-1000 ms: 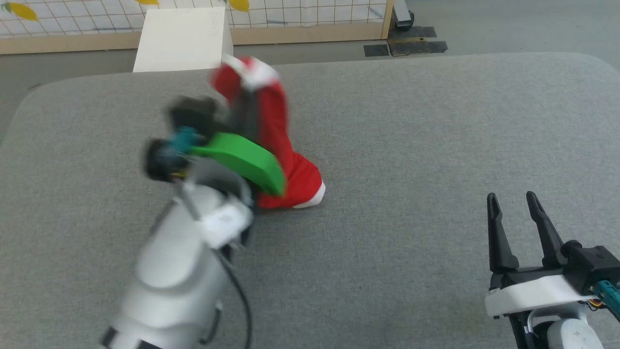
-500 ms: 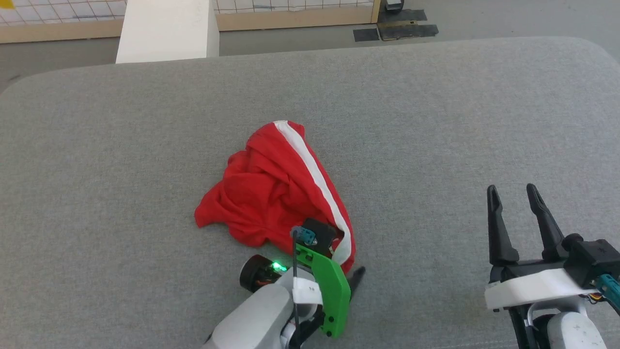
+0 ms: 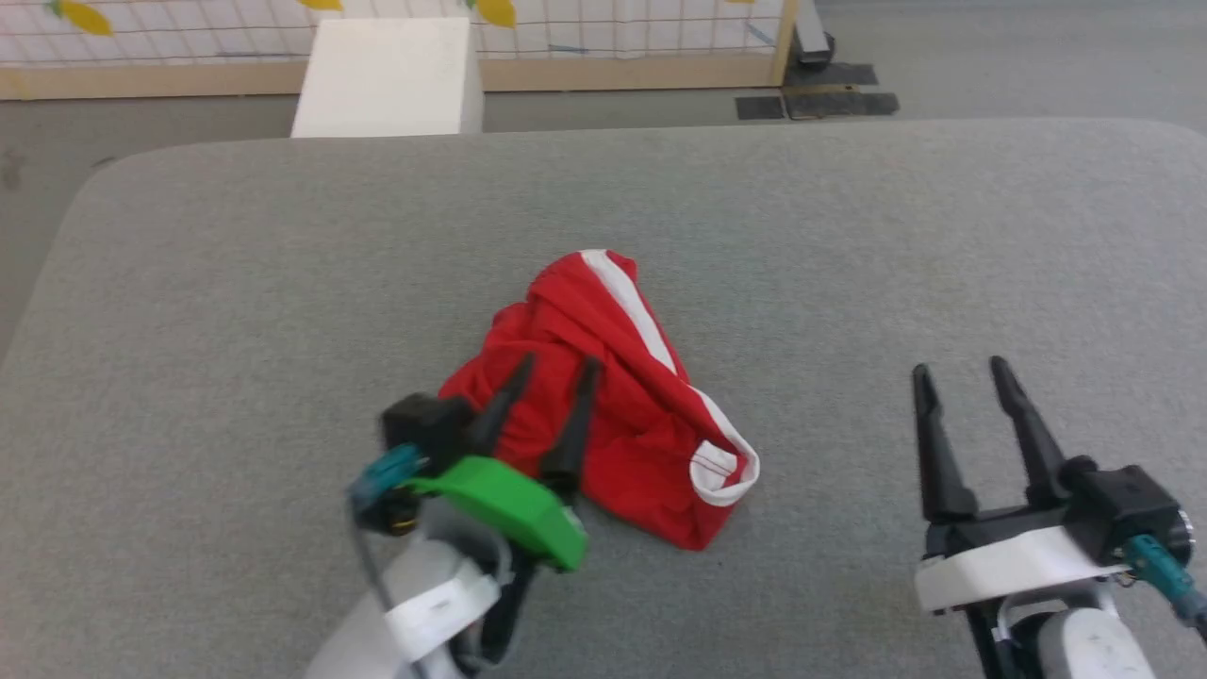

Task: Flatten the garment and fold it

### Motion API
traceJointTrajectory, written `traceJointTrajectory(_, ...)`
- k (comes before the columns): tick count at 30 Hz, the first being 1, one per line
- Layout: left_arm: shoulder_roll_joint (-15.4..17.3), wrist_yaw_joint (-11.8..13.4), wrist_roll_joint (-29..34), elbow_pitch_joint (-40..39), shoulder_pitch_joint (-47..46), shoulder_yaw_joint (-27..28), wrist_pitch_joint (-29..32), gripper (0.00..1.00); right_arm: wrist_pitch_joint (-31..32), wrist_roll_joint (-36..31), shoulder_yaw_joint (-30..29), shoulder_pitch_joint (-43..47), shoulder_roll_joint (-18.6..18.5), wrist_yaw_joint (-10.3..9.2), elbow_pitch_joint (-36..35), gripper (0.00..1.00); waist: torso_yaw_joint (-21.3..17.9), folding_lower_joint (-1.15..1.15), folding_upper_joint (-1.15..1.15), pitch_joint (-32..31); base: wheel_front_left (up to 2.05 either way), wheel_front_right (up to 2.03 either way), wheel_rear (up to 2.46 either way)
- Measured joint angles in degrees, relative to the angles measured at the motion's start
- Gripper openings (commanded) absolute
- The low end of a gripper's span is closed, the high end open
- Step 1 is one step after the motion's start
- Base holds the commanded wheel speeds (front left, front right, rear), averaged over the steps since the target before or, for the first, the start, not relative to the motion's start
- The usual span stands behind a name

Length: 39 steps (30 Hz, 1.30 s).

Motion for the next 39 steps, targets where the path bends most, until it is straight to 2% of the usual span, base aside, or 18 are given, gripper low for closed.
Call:
traceJointTrajectory(5, 2.07, -0.26, 5.71, -7.93, 5.44, 9.02, -0.69, 1.00, 1.99, -1.23, 4.43, 0.01, 0.00, 0.00, 0.53, 1.00, 1.91, 0.00, 0.00, -0.26, 0.00, 0.00, 0.00)
traceJointTrajectory(8, 1.21, -1.76, 10.16, -12.44, 9.27, 15.43, -0.75, 1.00, 6.14, -1.98, 8.09, -0.20, 0.01, 0.00, 1.44, 1.00, 2.84, 0.00, 0.00, -0.01, 0.00, 0.00, 0.00)
traceJointTrajectory(11, -0.71, -3.69, 13.97, -14.33, 13.01, 20.52, -0.76, 1.00, 12.81, -2.98, 12.33, -1.08, 0.04, 0.01, 3.26, 1.00, 3.56, 0.00, 0.00, 0.51, 0.00, 0.00, 0.00)
traceJointTrajectory(17, -3.64, -6.25, 18.23, -14.97, 15.40, 25.38, -0.75, 1.00, 26.88, -5.42, 16.41, -3.31, 0.08, 0.01, 6.17, 1.00, 4.65, 0.00, 0.00, 1.86, 0.00, 0.00, 0.00)
traceJointTrajectory(23, -4.89, -7.19, 19.52, -15.06, 15.39, 26.98, -0.76, 1.00, 36.30, -7.60, 17.37, -5.00, 0.10, 0.01, 7.08, 1.00, 5.87, 0.00, 0.00, 3.53, 0.00, 0.00, 0.00)
traceJointTrajectory(24, -5.00, -7.57, 19.60, -14.90, 15.35, 27.28, -0.76, 1.00, 38.74, -8.01, 16.86, -5.59, 0.07, 0.01, 6.94, 0.17, 6.29, 0.00, 0.00, 4.40, 0.00, 0.00, 0.00)
traceJointTrajectory(25, -5.04, -7.64, 19.67, -14.82, 15.33, 27.30, -0.76, 1.00, 38.80, -8.22, 16.34, -5.62, 0.11, 0.01, 6.61, 0.00, 6.40, 0.00, 0.00, 4.67, 0.00, 0.00, 0.00)
traceJointTrajectory(29, -5.12, -7.66, 19.68, -14.48, 15.26, 27.53, -0.76, 1.00, 37.73, -8.06, 13.59, -5.74, 0.08, 0.01, 4.91, 0.00, 6.51, 0.00, 0.00, 5.15, 0.00, 0.00, 0.00)
traceJointTrajectory(33, -5.14, -7.68, 19.65, -14.14, 15.23, 27.69, -0.76, 1.00, 32.79, -5.73, 8.32, -5.34, 0.09, 0.01, 1.86, 0.00, 6.17, 0.00, 0.00, 4.49, 0.00, 0.00, 0.00)
traceJointTrajectory(39, -5.17, -7.69, 19.73, -13.30, 15.35, 27.81, -0.76, 1.00, 27.80, -1.59, -7.11, -1.46, 0.05, 0.01, 0.15, 0.00, 5.09, 0.00, 0.00, 2.76, 0.00, 0.00, 0.00)
